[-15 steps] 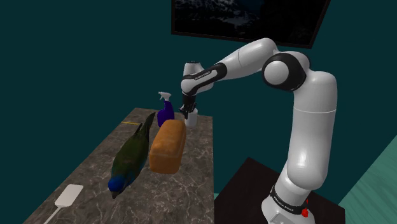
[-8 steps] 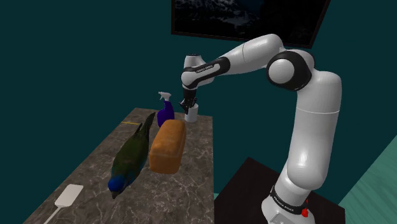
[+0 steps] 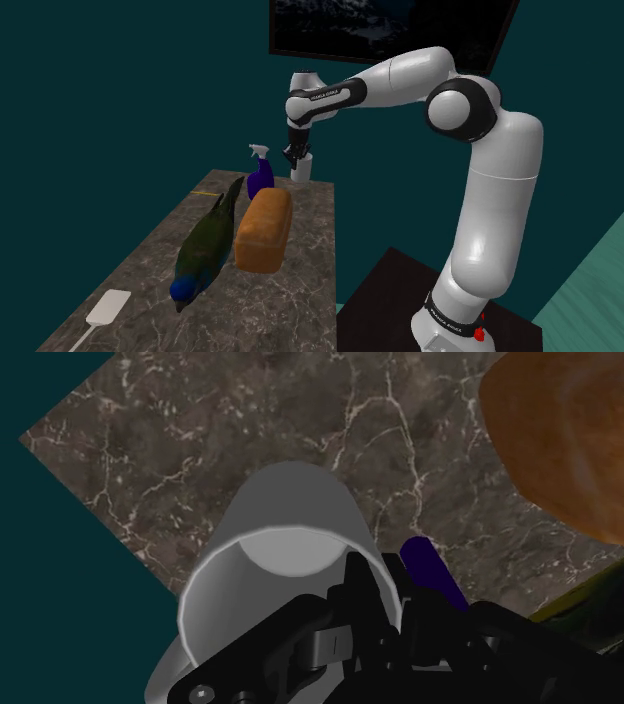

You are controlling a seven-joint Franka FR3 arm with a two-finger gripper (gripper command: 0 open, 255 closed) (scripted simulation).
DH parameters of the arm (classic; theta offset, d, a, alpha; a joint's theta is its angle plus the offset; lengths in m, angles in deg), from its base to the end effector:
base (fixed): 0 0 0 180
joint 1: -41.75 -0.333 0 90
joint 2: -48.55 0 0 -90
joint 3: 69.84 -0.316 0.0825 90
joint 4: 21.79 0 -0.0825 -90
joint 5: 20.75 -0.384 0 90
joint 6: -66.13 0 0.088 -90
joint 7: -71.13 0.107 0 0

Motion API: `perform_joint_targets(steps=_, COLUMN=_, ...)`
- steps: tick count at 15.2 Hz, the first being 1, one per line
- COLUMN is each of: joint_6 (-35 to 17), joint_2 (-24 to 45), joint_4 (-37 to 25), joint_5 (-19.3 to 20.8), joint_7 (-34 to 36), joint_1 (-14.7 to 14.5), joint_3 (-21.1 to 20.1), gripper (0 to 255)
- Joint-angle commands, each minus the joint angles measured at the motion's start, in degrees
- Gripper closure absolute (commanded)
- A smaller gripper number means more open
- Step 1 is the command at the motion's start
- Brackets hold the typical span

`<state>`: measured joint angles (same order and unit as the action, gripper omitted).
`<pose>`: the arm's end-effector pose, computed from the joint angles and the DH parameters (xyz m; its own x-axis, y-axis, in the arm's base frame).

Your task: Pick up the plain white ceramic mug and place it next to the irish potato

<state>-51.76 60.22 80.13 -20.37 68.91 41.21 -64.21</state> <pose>0.6231 -0.0523 0.4482 0.9963 -0.0432 0.0748 -0.0455 -0.9985 0.0288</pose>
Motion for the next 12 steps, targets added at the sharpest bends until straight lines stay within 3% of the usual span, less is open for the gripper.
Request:
perform_joint_targets(steps=1, joint_6=1.45, joint_2=-0.32, joint_4=-1.11, joint_5=0.03, joint_7=-0.01, joint_1=0.00, joint_3=0.01, gripper=255)
perform_joint_targets(steps=12, joint_6=9.58, joint_2=-1.44, joint_4=-8.12, joint_5=0.11, joint_7=-0.09, joint_1=-0.01, joint_3=0.04, gripper=255)
